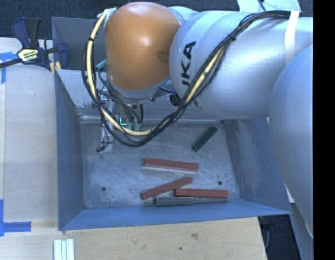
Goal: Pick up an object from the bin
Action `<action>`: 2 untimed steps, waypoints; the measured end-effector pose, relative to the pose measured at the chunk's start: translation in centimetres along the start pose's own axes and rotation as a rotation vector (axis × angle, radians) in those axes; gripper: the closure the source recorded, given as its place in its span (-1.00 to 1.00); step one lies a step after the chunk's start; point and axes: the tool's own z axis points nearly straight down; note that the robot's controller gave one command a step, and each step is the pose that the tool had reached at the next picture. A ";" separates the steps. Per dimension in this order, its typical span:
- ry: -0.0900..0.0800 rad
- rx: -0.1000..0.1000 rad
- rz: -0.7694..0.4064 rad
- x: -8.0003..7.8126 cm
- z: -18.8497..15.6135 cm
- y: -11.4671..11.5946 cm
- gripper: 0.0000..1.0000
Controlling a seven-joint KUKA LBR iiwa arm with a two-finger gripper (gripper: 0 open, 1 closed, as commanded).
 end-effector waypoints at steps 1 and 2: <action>-0.002 0.003 -0.249 -2.3 10.7 -7.0 -1.00; -0.005 0.000 -0.557 -2.3 17.1 -11.9 -1.00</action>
Offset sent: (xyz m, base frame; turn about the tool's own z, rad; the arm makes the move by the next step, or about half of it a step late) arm 0.0231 -0.0665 -0.1037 -0.2527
